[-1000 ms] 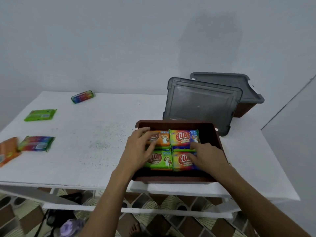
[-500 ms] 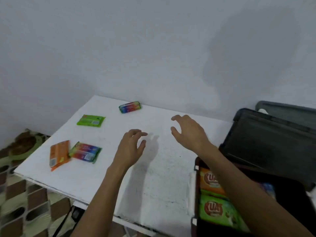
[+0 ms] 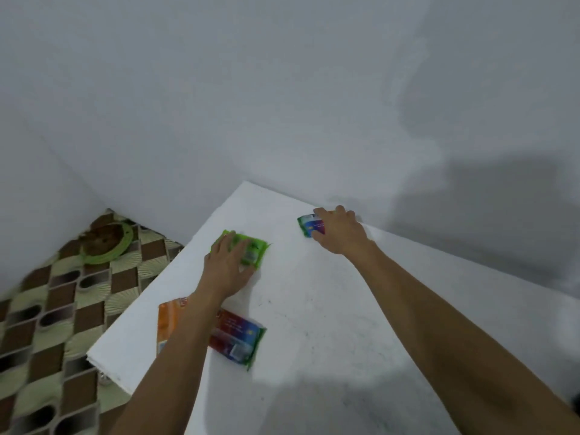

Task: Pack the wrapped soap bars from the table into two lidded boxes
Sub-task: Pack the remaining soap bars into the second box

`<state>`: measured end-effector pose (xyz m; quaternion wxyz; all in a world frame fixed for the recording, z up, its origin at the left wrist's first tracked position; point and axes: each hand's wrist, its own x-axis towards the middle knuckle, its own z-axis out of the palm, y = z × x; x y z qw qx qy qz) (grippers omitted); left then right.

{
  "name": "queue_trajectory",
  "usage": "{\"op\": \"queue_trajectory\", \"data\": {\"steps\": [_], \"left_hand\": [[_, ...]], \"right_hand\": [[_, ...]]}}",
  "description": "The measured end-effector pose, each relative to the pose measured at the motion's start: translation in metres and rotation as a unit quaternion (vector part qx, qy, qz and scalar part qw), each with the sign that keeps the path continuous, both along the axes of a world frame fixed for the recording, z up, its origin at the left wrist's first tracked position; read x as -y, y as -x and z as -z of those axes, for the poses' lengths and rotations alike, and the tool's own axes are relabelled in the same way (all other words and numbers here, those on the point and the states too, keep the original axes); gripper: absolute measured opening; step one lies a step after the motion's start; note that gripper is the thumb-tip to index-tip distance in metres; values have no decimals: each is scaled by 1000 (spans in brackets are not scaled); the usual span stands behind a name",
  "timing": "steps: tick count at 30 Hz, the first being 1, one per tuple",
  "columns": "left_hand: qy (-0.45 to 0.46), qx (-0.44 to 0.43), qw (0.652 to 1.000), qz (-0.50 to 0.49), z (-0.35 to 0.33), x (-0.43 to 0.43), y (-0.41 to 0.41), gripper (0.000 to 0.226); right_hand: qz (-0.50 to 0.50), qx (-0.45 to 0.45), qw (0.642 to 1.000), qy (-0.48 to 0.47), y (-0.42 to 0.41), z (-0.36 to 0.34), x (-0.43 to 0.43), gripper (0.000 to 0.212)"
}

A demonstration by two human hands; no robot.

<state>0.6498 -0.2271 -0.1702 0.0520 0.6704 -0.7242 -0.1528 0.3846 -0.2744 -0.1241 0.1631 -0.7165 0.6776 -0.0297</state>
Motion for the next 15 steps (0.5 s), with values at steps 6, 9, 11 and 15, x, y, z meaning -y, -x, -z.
{"op": "queue_trajectory", "data": {"steps": [6,9,11,15], "left_hand": [[-44,-9,998,36,3,23,-24,72],[-20,11,996,83,9,30,-35,75],[-2,29,995,94,10,28,-35,71],[56,-11,996,64,12,14,-18,55]], "right_hand": [[5,-93,987,-127,-21,32,47,72],[-4,-130,987,-96,-22,36,46,60],[-18,-140,987,-76,-23,31,38,46],[-43,-155,987,31,-21,24,17,41]]}}
